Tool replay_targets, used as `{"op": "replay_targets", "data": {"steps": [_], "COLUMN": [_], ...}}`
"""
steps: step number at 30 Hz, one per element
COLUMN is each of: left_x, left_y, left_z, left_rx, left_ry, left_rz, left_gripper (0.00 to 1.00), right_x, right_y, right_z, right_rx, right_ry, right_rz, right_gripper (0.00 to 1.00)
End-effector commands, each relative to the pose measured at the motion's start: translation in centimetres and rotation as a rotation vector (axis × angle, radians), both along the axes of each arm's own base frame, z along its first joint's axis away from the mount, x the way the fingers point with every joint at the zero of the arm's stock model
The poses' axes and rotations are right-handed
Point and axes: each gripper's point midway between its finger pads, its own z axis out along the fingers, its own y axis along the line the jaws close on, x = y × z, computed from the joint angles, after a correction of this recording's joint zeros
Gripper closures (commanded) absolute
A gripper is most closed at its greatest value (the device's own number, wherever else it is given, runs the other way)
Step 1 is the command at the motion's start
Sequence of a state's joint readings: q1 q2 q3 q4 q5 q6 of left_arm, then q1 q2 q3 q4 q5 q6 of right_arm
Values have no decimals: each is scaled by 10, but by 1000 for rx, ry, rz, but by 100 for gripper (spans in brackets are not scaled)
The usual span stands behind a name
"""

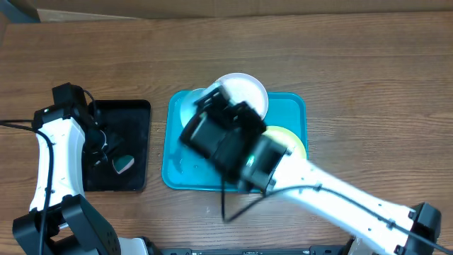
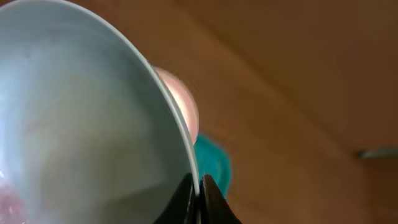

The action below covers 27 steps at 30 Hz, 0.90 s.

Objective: Clean dirty plates on tray and stack at the side

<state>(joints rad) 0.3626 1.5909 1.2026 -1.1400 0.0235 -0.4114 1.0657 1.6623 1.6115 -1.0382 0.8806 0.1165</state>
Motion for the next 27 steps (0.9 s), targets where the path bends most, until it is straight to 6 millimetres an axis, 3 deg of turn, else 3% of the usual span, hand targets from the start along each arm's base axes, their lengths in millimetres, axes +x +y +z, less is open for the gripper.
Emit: {"op": "replay_targets", "data": {"steps": [1,6,11,27], "left_x": [2,4,3,4], "left_y": [-3,-2,-2,-2], "left_z": [-1,-1,-1,0], "left_rx": [-24,-21,-21,-20], "left_ry": [-16,-23,-22,-25], "left_rz": [-16,-16,-19,-19], "left_gripper": [96,95,96,96], "right_x": [-8,-33,-44,-37], "right_y": [-4,25,43,38], "right_z": [63,94,105,107], "right_rx": [-147,-225,-276,-203], "right_ry": [-294,-422,-445,-457], "right_rz": [-49,20,93,41], "right_gripper": [96,96,96,96]}}
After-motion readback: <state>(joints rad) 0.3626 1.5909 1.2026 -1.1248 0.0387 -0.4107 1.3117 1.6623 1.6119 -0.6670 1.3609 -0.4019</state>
